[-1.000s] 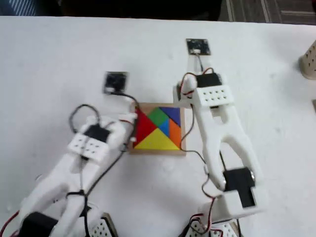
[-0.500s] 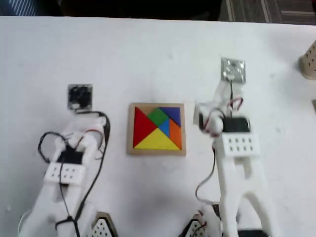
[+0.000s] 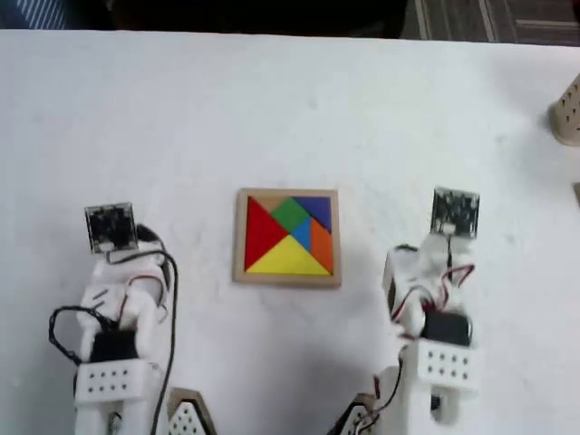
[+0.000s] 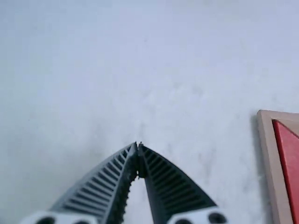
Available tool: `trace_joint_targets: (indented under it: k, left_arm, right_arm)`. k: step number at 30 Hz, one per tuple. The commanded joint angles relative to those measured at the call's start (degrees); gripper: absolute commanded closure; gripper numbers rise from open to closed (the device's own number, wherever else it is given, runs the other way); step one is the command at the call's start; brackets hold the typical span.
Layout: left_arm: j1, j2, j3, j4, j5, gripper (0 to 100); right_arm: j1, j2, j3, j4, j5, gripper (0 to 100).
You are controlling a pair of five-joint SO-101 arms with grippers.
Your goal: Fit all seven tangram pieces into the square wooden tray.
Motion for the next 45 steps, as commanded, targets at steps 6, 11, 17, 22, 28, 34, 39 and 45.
trace_joint_targets:
  k: [6,11,17,22,28,34,39,45]
  left_arm:
    - [-0.6,-21.1,0.4,29.2,-6.4,98]
    - [-0.8,-26.3,-0.4,38.2,-6.4,98]
    - [-6.5,-26.1,-0.4,39.2,-6.4,98]
    - [-6.0,-26.0,-0.1,50.5,-6.3,98]
    - [-7.1,-26.0,-0.1,49.8,-6.2,98]
    - [-7.1,-26.0,-0.1,49.8,-6.2,98]
    - [-7.1,-26.0,-0.1,49.8,-6.2,98]
    - [-7.1,-26.0,-0.1,49.8,-6.2,98]
  right_arm:
    - [-9.3,-27.6,15.5,13.5,17.2,97.8]
    - [-11.5,-34.5,15.7,25.5,18.0,97.9]
    - [-11.4,-32.9,18.0,26.8,18.1,98.1]
    - [-11.5,-33.2,18.0,26.9,18.3,98.1]
    - [-11.6,-33.2,18.0,26.9,18.3,98.1]
    - [-11.6,-33.2,18.0,26.9,18.3,98.1]
    - [-11.6,-33.2,18.0,26.9,18.3,98.1]
    - [-11.6,-33.2,18.0,26.9,18.3,98.1]
